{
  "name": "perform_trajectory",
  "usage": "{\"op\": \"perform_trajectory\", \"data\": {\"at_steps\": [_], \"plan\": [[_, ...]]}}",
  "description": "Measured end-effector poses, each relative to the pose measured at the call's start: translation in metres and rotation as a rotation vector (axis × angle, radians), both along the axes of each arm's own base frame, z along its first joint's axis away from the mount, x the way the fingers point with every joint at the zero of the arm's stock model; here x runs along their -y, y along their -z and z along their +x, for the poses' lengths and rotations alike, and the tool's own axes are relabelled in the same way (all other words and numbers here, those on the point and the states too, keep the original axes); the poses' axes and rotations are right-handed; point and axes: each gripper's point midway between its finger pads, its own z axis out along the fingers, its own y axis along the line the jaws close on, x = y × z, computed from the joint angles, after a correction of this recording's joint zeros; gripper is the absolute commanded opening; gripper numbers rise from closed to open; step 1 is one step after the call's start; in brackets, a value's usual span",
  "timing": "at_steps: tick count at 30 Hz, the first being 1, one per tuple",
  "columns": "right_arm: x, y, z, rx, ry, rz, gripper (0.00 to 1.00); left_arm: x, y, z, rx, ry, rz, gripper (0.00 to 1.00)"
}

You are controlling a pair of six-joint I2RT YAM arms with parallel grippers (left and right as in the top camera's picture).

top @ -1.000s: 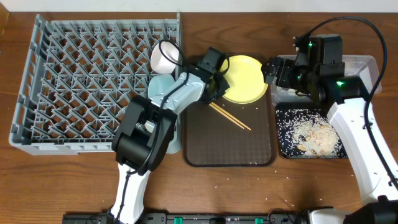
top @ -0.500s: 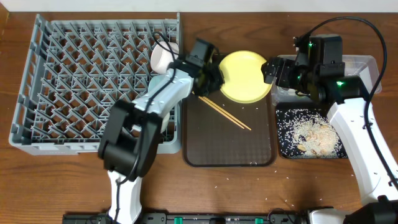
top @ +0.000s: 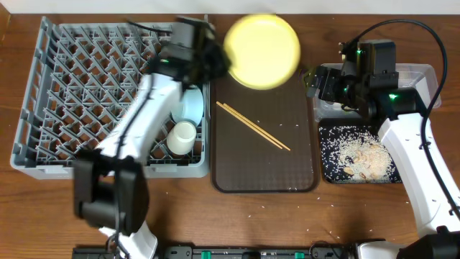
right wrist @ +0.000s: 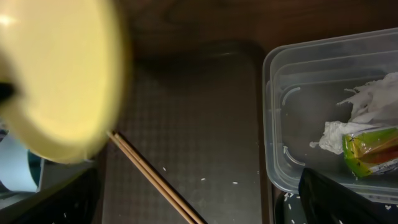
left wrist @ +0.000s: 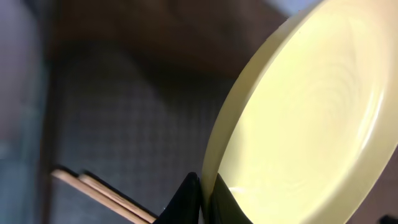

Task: Sort waste into correct bins and load items into the dishwasher
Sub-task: 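Lift the yellow plate and carry it left over the dish rack, then lower the yellow plate upright into the rack's back slots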

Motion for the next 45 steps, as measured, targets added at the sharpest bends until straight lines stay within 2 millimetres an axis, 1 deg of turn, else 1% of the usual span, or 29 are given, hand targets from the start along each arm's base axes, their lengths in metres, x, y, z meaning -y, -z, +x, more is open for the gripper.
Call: {"op": "perform_trajectory", "data": {"at_steps": [4,8,14,19,25,31,39,42,45], "plan": [[0.000,0.000,0.000,0.000,0.000,0.000,0.99,-0.049,-0.027,0.012,0.080,-0.068,0.017,0.07],[0.000,0.000,0.000,0.000,0.000,0.000,0.99,-0.100,-0.038,0.020,0.133,-0.126,0.069,0.07],[0.000,0.000,0.000,0.000,0.000,0.000,0.99,-0.156,-0.035,0.028,0.185,-0.170,0.202,0.08],[0.000,0.000,0.000,0.000,0.000,0.000,0.99,-0.194,-0.033,0.030,0.206,-0.213,0.310,0.08],[0.000,0.000,0.000,0.000,0.000,0.000,0.99,-0.237,-0.030,0.030,0.194,-0.312,0.442,0.07],[0.000,0.000,0.000,0.000,0.000,0.000,0.99,-0.272,-0.029,0.025,0.166,-0.424,0.592,0.07],[0.000,0.000,0.000,0.000,0.000,0.000,0.99,-0.305,-0.032,0.016,0.134,-0.532,0.762,0.07],[0.000,0.000,0.000,0.000,0.000,0.000,0.99,-0.312,-0.035,0.013,0.125,-0.563,0.824,0.07],[0.000,0.000,0.000,0.000,0.000,0.000,0.99,-0.311,-0.037,0.012,0.124,-0.563,0.873,0.08]]}}
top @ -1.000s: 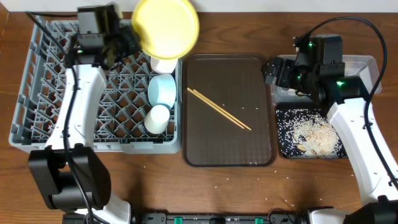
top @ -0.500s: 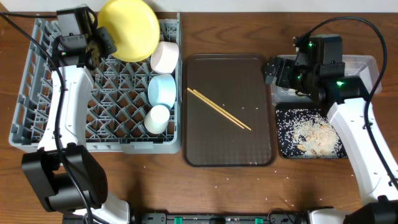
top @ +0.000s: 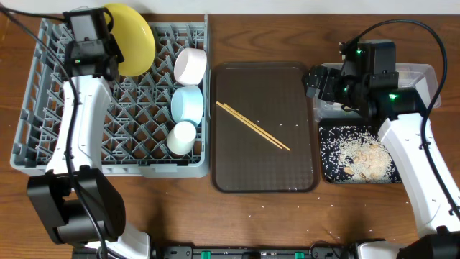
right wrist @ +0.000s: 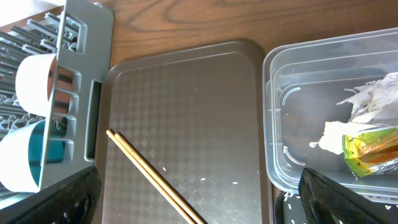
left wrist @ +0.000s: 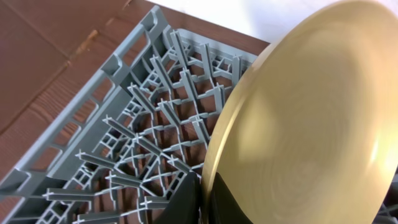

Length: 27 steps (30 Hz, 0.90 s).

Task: Sort waste into correct bins and load items into the dishwasher
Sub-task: 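Lower the yellow plate upright into the rack's back slots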

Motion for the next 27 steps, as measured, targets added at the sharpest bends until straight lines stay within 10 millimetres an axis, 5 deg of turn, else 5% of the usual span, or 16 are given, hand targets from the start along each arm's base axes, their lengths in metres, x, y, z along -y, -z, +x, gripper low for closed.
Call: {"op": "perform_trajectory", "data": {"at_steps": [10,16,27], "plan": [[0.000,0.000,0.000,0.000,0.000,0.000,0.99,0.022,0.005,0.005,-0.041,0.006,0.111,0.07],[0.000,0.000,0.000,0.000,0.000,0.000,0.99,0.018,0.016,0.006,-0.076,-0.025,0.155,0.08],[0.000,0.000,0.000,0.000,0.000,0.000,0.99,0.012,0.002,0.013,-0.020,-0.047,0.199,0.08]]}}
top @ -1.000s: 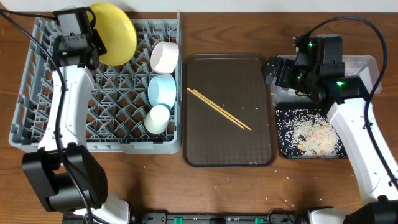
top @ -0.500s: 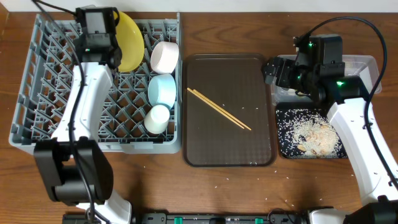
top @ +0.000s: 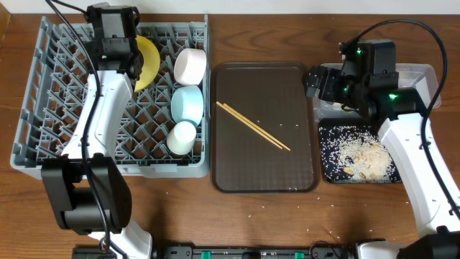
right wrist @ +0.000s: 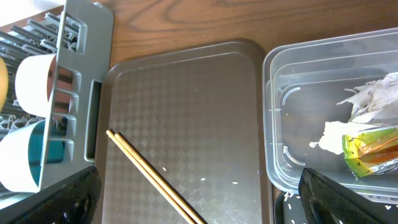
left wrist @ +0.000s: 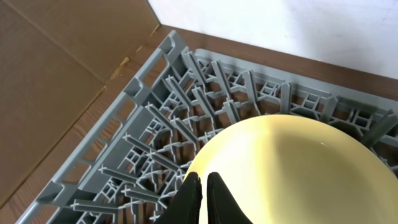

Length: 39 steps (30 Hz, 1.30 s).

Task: Sort waste into correct bins and load items into the dishwasher
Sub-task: 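Lower the yellow plate upright into the rack's back slots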

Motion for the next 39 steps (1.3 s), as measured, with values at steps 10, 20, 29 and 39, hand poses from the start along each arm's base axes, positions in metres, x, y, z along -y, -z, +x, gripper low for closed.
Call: {"op": "perform_trajectory", "data": {"at_steps": [10,20,29,39], "plan": [[0.000,0.000,0.000,0.000,0.000,0.000,0.99,0.035,0.014,0.008,-0.032,0.134,-0.097,0.08],[0.000,0.000,0.000,0.000,0.000,0.000,0.99,0.091,0.060,0.021,-0.087,0.332,-0.365,0.08],[0.000,0.000,0.000,0.000,0.000,0.000,0.99,0.116,0.089,0.023,-0.143,0.412,-0.472,0.07],[0.000,0.000,0.000,0.000,0.000,0.000,0.99,0.129,0.124,0.025,-0.207,0.430,-0.501,0.08]]}}
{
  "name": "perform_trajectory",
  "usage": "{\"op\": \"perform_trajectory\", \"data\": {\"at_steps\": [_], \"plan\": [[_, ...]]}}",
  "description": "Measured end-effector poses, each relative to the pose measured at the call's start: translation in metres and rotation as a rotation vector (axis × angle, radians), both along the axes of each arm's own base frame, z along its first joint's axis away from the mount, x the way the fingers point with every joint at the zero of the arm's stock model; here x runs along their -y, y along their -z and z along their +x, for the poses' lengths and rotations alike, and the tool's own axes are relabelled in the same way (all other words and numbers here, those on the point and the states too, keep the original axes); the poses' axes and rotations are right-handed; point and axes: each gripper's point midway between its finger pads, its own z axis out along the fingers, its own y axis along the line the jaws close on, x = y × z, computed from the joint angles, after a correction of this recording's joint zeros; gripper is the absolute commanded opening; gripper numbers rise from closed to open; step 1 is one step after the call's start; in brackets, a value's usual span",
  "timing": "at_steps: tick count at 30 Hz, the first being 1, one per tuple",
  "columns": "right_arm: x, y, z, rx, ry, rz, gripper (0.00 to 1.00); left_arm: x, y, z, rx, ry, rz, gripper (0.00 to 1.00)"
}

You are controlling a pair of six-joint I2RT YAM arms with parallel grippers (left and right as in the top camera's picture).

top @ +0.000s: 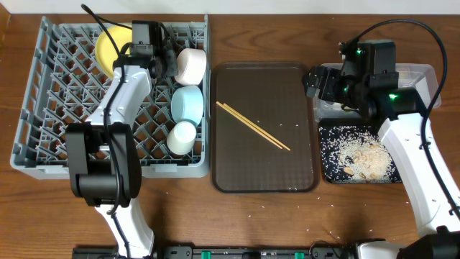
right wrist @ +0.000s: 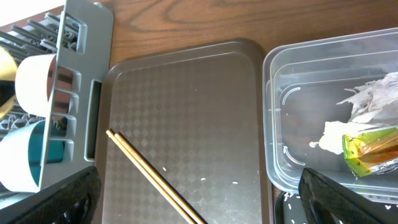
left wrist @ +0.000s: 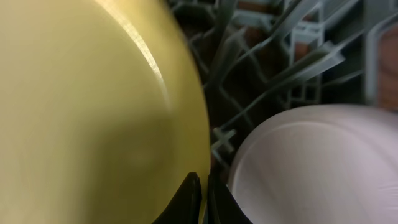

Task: Sort waste into correct bins and load items into the dishwasher
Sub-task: 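Lower the yellow plate upright into the rack's back slots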

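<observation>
A yellow plate (top: 108, 45) stands on edge among the tines at the back of the grey dish rack (top: 43, 108). My left gripper (left wrist: 203, 198) is shut on the plate's rim (left wrist: 93, 118), right beside a white bowl (left wrist: 311, 162). The right gripper (right wrist: 199, 199) hangs wide open with nothing between its fingers, over the edge of the brown tray (top: 287, 158) by the clear bin (right wrist: 292, 74). Two wooden chopsticks (top: 253, 126) lie diagonally on the tray.
In the rack's right column sit the white bowl (top: 190, 65), a light blue bowl (top: 187, 103) and a white cup (top: 181, 137). The clear bin holds tissue and a green wrapper (right wrist: 373, 155). A black bin (top: 327, 169) holds rice and scraps. Rice grains dot the table's front.
The plate, still held by my left gripper, stands further left in the rack's back row. The left wrist has turned and now sits next to the white bowl. The right arm is unchanged.
My left gripper first held the yellow plate above the far end of the tray. Then it held it over the rack's back left corner, then low among the tines near the white bowl. Now the plate stands in the back row, still gripped. The right arm stayed put.
</observation>
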Motion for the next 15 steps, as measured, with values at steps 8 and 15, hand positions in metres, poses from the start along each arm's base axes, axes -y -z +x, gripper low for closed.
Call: {"op": "perform_trajectory", "data": {"at_steps": [8,15], "plan": [[0.0000,-0.0001,0.0001,0.000,0.000,0.000,0.99,-0.0034,0.0119,0.0027,-0.012,-0.014,0.013,0.08],[0.0000,0.0000,0.0000,0.000,0.000,0.000,0.99,-0.0058,0.0114,0.0031,-0.008,-0.027,0.039,0.07]]}}
